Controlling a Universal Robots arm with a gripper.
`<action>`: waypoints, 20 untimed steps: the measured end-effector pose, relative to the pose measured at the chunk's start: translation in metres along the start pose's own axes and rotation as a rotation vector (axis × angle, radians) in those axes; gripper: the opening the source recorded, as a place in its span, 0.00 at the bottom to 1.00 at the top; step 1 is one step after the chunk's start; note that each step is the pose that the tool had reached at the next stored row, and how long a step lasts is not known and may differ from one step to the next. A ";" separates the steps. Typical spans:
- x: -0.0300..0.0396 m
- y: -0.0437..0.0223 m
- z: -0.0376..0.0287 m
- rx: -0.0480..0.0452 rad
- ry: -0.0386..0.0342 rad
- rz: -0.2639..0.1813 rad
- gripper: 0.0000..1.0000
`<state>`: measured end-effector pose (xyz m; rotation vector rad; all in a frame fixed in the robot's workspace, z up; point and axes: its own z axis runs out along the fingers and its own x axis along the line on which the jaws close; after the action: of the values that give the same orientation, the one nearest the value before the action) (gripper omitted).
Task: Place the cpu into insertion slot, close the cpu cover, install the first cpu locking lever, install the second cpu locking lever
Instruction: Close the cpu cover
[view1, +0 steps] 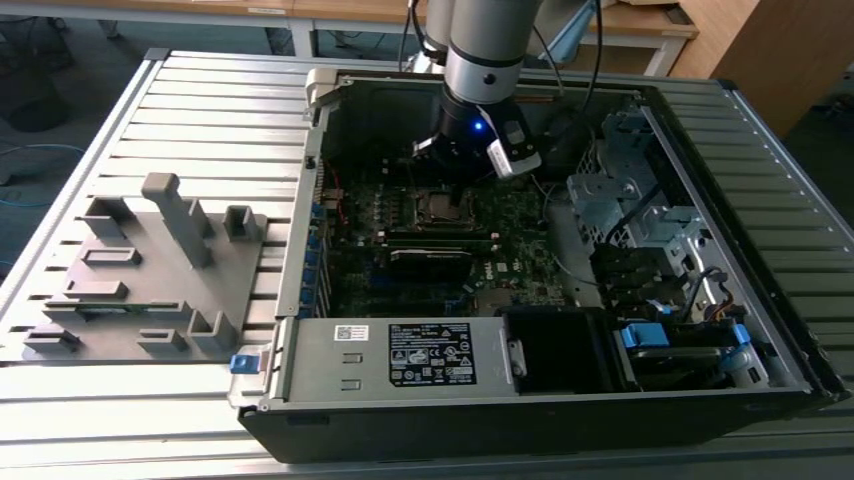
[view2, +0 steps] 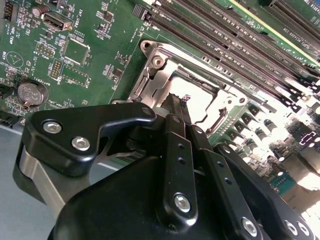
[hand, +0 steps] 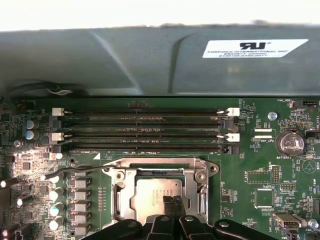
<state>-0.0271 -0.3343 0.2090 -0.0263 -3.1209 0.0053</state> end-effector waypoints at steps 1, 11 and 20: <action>0.0000 0.0000 0.0000 0.0001 -0.0002 0.000 0.10; 0.0091 -0.0001 0.0009 -0.0003 -0.0052 0.000 0.10; 0.0167 -0.0003 0.0014 -0.0001 -0.0089 0.000 0.10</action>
<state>-0.0438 -0.3344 0.2079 -0.0262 -3.1298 0.0052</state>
